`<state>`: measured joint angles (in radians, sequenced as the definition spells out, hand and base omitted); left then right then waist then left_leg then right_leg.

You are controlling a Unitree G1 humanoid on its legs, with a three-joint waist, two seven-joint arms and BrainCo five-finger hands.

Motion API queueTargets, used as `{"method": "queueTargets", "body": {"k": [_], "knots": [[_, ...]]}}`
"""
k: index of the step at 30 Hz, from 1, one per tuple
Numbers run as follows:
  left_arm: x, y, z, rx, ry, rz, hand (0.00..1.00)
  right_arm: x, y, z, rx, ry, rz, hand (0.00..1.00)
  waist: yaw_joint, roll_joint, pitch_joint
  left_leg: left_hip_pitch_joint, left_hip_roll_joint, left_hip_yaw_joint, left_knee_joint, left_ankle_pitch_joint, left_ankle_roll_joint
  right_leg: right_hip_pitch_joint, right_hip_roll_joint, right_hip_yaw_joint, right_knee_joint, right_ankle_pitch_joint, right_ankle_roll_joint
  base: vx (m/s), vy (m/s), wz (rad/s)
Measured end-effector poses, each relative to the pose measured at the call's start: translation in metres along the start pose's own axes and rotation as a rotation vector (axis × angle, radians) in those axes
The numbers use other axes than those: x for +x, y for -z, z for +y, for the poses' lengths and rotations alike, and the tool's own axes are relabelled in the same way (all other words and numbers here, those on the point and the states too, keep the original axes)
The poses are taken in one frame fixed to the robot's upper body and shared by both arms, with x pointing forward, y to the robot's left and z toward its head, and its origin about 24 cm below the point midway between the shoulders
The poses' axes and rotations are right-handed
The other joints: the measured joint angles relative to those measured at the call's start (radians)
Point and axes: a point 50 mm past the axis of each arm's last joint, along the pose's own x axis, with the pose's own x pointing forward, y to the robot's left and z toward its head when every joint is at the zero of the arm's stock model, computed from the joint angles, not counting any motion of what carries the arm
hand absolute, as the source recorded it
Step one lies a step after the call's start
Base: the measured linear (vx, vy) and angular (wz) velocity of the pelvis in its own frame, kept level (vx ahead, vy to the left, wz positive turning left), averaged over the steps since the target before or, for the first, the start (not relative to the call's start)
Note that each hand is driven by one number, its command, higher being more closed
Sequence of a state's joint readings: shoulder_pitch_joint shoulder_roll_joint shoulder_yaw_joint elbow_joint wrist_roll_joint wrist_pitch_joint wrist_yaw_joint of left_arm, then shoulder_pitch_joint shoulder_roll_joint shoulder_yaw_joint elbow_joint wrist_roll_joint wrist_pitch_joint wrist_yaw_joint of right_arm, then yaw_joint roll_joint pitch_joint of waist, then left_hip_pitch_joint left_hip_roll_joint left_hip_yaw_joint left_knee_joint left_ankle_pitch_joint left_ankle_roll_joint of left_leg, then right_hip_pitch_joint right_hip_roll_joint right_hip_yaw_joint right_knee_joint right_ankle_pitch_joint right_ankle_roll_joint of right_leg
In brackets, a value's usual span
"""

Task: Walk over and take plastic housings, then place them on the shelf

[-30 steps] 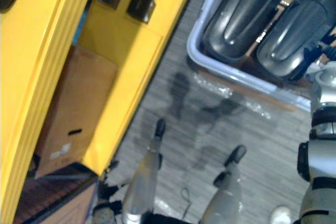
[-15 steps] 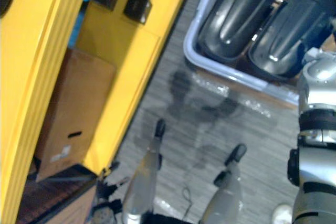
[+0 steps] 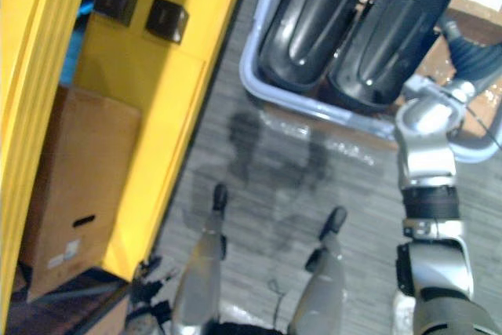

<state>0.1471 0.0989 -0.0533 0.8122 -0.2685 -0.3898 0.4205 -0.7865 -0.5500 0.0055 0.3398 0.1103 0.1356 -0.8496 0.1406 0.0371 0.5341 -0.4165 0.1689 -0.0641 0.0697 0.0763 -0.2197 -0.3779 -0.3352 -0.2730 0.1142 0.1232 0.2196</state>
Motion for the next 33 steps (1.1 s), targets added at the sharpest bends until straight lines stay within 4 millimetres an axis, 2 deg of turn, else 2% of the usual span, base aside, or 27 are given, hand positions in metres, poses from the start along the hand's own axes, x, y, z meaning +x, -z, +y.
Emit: {"method": "queueTargets", "body": {"k": [3, 8, 9, 15, 18, 24, 25, 28, 31, 33], "knots": [[-0.001, 0.002, -0.002, -0.003, 0.001, 0.008, 0.0, 0.004, 0.023, 0.008, -0.062, -0.037, 0.115, 0.0, 0.017, 0.0, 0.0, -0.001, -0.002, -0.01, -0.001, 0.004, 0.001, 0.008, -0.001, -0.01, 0.0, 0.0, 0.0, 0.0, 0.002, 0.08], [-0.002, 0.001, -0.003, -0.002, 0.004, 0.0, 0.0, 0.018, 0.026, 0.013, -0.08, -0.03, 0.179, 0.0, 0.03, 0.002, -0.001, -0.006, -0.008, -0.03, -0.012, 0.016, 0.001, 0.016, -0.006, -0.03, 0.0, 0.0, 0.0, -0.01, 0.007, 0.13], [-0.002, 0.002, -0.004, -0.002, 0.005, -0.002, 0.0, 0.023, 0.026, 0.011, -0.095, -0.022, 0.182, 0.0, 0.042, 0.004, -0.002, -0.006, -0.011, -0.032, -0.016, 0.02, 0.002, 0.016, -0.009, -0.033, 0.0, 0.0, 0.001, -0.02, 0.005, 0.07], [-0.001, 0.002, -0.008, 0.023, 0.039, 0.0, 0.0, 0.037, 0.037, -0.004, -0.159, 0.023, 0.218, 0.0, 0.059, 0.013, -0.004, -0.021, -0.016, -0.057, -0.033, 0.038, 0.001, 0.016, -0.013, -0.059, 0.0, 0.0, 0.001, -0.01, 0.006, 0.12], [-0.002, 0.003, -0.011, 0.035, 0.056, -0.001, 0.0, 0.043, 0.04, -0.011, -0.172, 0.031, 0.243, 0.0, 0.066, 0.025, -0.008, -0.022, -0.02, -0.059, -0.035, 0.042, 0.002, 0.016, -0.017, -0.061, 0.0, 0.0, 0.002, -0.01, 0.007, 0.04], [-0.006, 0.01, -0.018, 0.067, 0.096, 0.02, 0.0, 0.052, 0.053, -0.028, -0.252, 0.059, 0.303, 0.0, 0.071, 0.077, -0.039, -0.022, -0.024, -0.067, -0.057, 0.058, 0.003, 0.016, -0.023, -0.074, 0.0, 0.001, 0.003, 0.0, 0.005, 0.05], [-0.007, 0.01, -0.019, 0.069, 0.1, 0.021, 0.0, 0.053, 0.053, -0.028, -0.266, 0.057, 0.296, 1.0, 0.071, 0.082, -0.043, -0.02, -0.023, -0.067, -0.061, 0.06, 0.002, 0.016, -0.023, -0.074, 0.0, 0.001, 0.003, 0.0, 0.0, 0.0], [-0.008, 0.011, -0.02, 0.052, 0.095, 0.031, 0.0, 0.054, 0.054, -0.031, -0.279, 0.067, 0.312, 1.0, 0.074, 0.087, -0.046, -0.019, -0.024, -0.066, -0.061, 0.06, 0.002, 0.016, -0.024, -0.074, 0.0, 0.001, 0.003, 0.0, 0.0, 0.0], [-0.008, 0.012, -0.02, 0.04, 0.093, 0.041, 0.0, 0.06, 0.055, -0.041, -0.311, 0.091, 0.326, 1.0, 0.077, 0.09, -0.044, -0.014, -0.026, -0.064, -0.063, 0.061, 0.003, 0.018, -0.026, -0.074, 0.0, 0.001, 0.003, 0.0, 0.0, 0.0], [-0.01, 0.014, -0.023, 0.053, 0.114, 0.044, 0.0, 0.066, 0.056, -0.051, -0.336, 0.104, 0.336, 1.0, 0.078, 0.109, -0.046, -0.002, -0.028, -0.064, -0.067, 0.061, 0.003, 0.03, -0.029, -0.074, 0.0, 0.0, 0.004, 0.0, 0.0, 0.0]]}}
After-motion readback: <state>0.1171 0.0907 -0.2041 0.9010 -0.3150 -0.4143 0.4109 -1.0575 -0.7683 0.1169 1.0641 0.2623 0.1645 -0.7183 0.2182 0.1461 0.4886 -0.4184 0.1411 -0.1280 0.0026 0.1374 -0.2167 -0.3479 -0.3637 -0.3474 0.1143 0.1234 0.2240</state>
